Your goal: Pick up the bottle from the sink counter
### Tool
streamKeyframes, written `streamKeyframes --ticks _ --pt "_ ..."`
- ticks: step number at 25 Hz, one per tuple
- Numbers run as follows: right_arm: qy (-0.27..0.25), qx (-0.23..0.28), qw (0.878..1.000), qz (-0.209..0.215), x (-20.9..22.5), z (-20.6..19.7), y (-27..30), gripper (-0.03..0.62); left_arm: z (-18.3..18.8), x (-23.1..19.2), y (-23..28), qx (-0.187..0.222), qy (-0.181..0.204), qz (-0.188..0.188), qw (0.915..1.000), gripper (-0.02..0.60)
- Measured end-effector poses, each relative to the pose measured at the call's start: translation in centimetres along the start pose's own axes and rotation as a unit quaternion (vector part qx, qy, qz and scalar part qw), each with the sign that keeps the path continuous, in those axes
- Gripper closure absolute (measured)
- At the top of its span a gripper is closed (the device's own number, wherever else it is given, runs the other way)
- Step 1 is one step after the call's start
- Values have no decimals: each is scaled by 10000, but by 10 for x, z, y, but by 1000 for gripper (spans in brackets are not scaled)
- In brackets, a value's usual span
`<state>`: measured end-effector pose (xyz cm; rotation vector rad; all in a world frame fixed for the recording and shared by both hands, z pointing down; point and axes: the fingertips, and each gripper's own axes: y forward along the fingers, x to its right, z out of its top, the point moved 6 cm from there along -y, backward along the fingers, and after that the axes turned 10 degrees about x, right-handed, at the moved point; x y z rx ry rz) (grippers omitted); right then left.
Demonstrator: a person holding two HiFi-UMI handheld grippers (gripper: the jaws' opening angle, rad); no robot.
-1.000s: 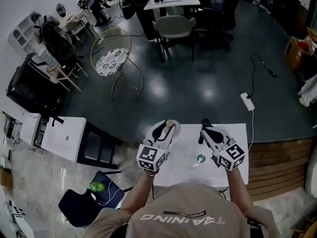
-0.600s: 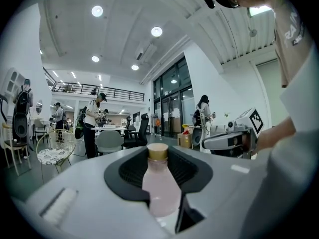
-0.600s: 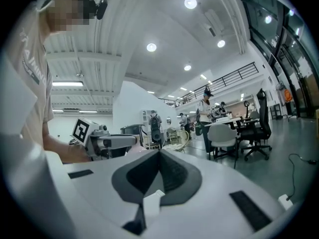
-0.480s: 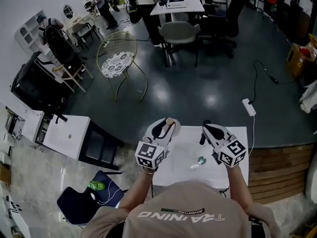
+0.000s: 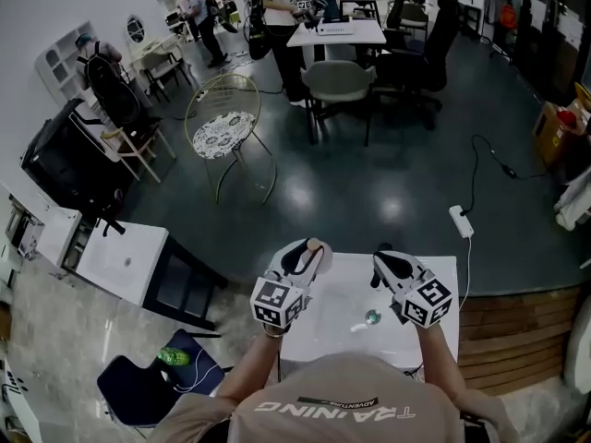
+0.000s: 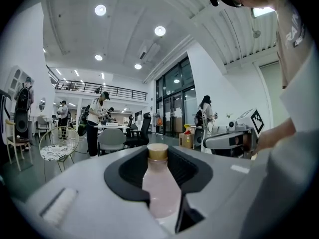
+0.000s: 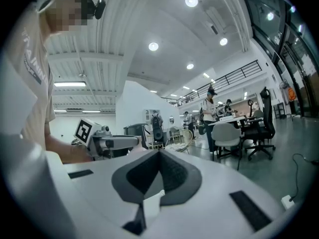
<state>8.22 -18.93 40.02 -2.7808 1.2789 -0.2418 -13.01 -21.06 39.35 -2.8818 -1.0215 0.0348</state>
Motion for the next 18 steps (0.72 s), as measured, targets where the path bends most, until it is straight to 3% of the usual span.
streamKeyframes --ticks 18 --pt "169 -2 9997 -168 8 -15 -9 588 -10 0 6 64 -11 -199 9998 453"
